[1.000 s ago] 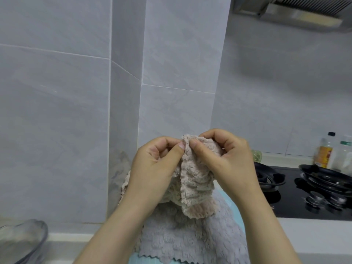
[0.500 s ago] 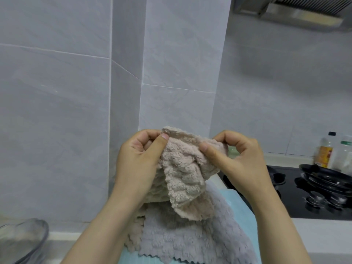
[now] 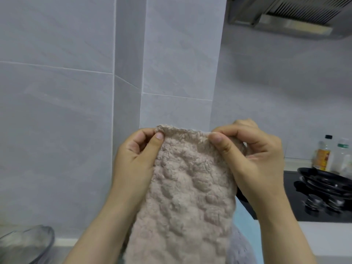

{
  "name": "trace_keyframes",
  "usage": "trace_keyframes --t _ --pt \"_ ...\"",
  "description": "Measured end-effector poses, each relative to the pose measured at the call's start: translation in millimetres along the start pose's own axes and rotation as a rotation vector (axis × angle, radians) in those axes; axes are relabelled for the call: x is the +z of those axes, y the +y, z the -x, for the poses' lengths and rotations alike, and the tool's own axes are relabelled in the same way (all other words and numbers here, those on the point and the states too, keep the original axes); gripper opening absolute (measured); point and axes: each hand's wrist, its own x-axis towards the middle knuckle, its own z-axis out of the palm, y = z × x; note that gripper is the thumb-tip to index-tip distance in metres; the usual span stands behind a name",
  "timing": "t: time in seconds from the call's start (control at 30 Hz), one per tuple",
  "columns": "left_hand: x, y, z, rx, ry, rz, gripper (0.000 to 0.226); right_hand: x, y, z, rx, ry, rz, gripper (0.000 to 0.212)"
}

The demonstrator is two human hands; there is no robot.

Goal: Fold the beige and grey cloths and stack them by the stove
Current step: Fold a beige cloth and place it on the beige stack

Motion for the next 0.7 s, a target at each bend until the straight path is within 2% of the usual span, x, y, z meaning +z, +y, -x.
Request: trace_keyframes --t 0.17,0.27,0.33,0.43,0.6,0.7 --pt "-8.2 -14.2 -6.7 -0.077 0.003 -0.028 0.011 -9.3 28.4 0.5 0.060 -0.133 0.291 0.023" --pt "-10.8 -17.9 -8.1 -0.083 -0.023 -0.082 0.010 -15.7 36.6 1.4 0.093 -0.213 0.383 0.016" --pt "-10.6 -18.3 -7.0 -0.069 -0.013 -0.115 0.011 -17.6 37.2 1.2 0.115 -0.229 0.381 0.010" --pt "-6.6 -16.6 -4.4 -0.047 -0.001 -0.147 0.010 -18.1 38.1 1.7 0.199 -0.224 0.332 0.012" --pt "1.0 -14.5 -1.0 -0.022 0.008 -0.133 0.008 -19.8 36.8 1.0 0.335 -0.207 0.289 0.034" --pt "3.4 -14.8 0.6 -0.007 0.017 -0.113 0.007 -21.7 32.4 -0.2 0.398 -0.193 0.253 0.033"
